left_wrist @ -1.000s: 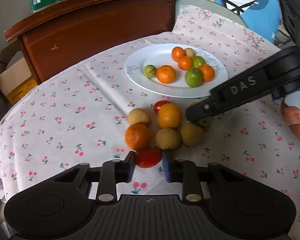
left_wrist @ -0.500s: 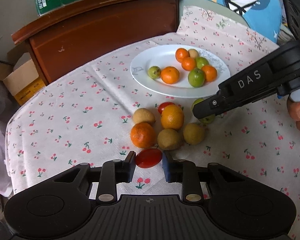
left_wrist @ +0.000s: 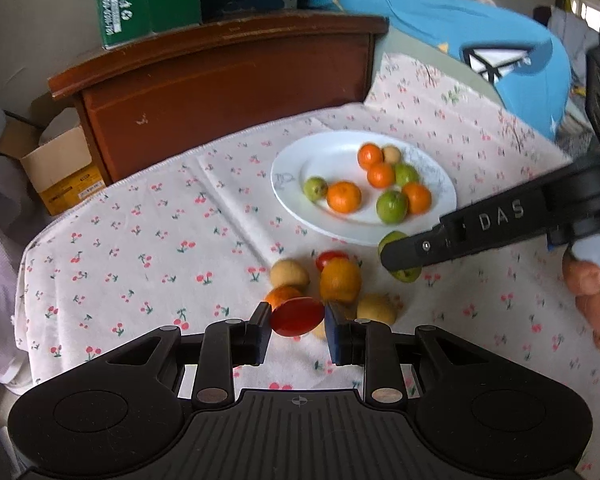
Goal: Organize fruits
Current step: 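Carry the tomato and green fruit onto the plate and open both grippers, then lift both grippers off the plate back toward the fruit cluster, then grasp an orange with the left gripper while the right grasps a tan fruit, then carry the orange and tan fruit onto the white plate and open both grippers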
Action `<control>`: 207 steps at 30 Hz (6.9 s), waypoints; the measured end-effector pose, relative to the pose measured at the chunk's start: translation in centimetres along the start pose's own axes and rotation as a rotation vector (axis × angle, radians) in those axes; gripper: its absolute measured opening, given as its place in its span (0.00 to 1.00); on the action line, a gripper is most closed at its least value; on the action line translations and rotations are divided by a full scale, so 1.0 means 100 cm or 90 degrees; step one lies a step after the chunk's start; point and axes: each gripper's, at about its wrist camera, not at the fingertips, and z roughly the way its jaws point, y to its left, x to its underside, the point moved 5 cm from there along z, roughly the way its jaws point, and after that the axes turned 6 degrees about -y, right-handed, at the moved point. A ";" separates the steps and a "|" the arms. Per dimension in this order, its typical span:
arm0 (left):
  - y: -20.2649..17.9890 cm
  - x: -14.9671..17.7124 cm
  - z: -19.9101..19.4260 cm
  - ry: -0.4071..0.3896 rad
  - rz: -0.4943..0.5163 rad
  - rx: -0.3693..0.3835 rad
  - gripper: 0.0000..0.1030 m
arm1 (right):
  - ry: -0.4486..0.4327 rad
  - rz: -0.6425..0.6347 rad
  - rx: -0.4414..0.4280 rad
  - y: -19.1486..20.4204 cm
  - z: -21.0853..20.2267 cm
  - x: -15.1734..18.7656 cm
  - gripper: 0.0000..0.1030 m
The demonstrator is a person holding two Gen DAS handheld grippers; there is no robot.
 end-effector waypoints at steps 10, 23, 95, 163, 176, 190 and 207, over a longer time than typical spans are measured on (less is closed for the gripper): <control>-0.001 -0.040 -0.018 -0.072 -0.076 0.007 0.25 | -0.086 0.009 -0.024 0.002 -0.035 -0.037 0.25; -0.016 -0.076 -0.003 -0.102 -0.086 0.022 0.25 | -0.162 0.055 -0.005 -0.018 -0.064 -0.075 0.25; 0.038 -0.082 0.010 -0.018 -0.212 -0.120 0.88 | -0.076 0.004 0.016 -0.013 -0.018 -0.032 0.40; 0.039 0.009 0.044 0.081 -0.280 -0.036 0.42 | 0.024 -0.215 0.033 0.024 0.014 0.038 0.25; 0.030 0.004 0.036 0.059 -0.267 -0.039 0.26 | 0.020 -0.213 0.029 0.024 0.013 0.036 0.25; 0.034 -0.018 0.009 0.004 -0.254 -0.074 0.26 | -0.012 -0.174 0.009 0.024 -0.001 0.019 0.25; 0.013 -0.081 0.000 -0.082 -0.237 -0.036 0.26 | -0.176 -0.069 0.021 -0.006 -0.066 -0.064 0.25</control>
